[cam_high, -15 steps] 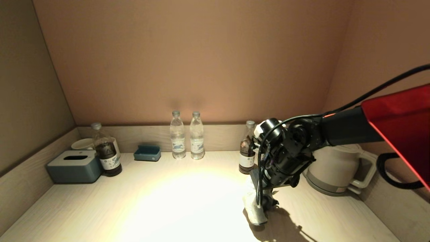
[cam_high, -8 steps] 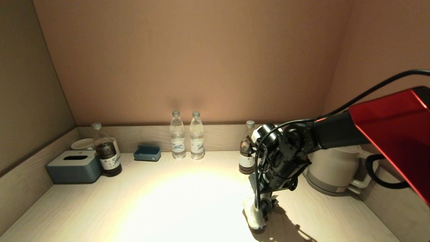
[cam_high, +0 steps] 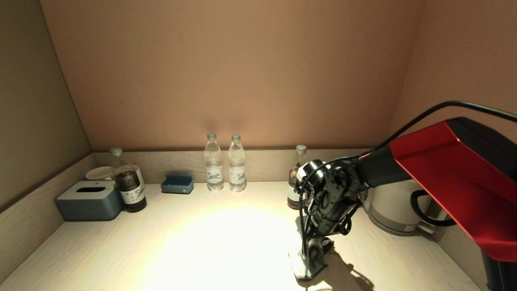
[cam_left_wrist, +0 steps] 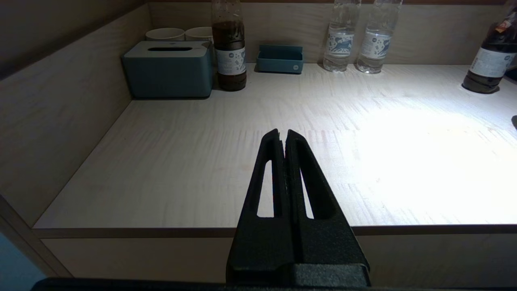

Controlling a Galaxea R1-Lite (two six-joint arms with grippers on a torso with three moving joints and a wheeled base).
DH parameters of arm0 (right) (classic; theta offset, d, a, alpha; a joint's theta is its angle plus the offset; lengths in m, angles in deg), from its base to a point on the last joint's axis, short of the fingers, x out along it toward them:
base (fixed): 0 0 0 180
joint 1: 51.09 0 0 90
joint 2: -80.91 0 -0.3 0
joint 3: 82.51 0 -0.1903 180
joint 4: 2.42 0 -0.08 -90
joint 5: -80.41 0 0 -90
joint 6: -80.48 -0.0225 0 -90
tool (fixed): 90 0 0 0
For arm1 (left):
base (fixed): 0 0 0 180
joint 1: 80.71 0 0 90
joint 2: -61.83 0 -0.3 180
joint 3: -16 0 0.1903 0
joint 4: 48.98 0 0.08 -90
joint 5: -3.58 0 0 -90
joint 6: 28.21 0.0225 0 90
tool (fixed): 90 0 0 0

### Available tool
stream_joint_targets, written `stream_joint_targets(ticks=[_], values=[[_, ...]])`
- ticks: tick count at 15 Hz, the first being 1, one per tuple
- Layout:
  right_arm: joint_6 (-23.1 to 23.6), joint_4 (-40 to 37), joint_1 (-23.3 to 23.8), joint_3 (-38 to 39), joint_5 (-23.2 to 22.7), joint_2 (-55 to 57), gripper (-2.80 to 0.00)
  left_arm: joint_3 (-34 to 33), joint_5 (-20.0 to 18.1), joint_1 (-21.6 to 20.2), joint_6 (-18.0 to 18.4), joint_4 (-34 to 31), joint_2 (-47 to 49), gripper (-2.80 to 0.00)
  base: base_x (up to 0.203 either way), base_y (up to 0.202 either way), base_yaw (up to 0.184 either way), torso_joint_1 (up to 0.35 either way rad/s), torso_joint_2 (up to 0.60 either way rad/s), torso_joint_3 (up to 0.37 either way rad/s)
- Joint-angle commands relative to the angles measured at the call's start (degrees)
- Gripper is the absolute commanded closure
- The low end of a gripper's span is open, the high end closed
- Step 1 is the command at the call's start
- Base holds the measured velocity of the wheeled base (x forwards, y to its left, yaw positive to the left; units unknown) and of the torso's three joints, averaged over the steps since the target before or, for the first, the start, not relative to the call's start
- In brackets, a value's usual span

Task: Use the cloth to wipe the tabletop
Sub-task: Sweep the stains on the table

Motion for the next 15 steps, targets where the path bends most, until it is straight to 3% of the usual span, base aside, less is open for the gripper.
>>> stream_joint_targets(ticks=[1,10,15], values=[[-0.1,0.0,0.0,-0.1,0.0,1.5,0.00,0.0,0.0,0.0,0.0,0.0,0.0,0.00,0.000,0.000,0.000,0.000,0.00,0.000],[-1.1,0.1,-0.2,-0.9,0.0,3.0,0.00,0.0,0.0,0.0,0.0,-0.1,0.0,0.00,0.000,0.000,0.000,0.000,0.00,0.000],[-1.1,0.8,-5.3,-2.5,0.0,4.6,0.00,0.0,0.0,0.0,0.0,0.0,0.0,0.00,0.000,0.000,0.000,0.000,0.00,0.000]])
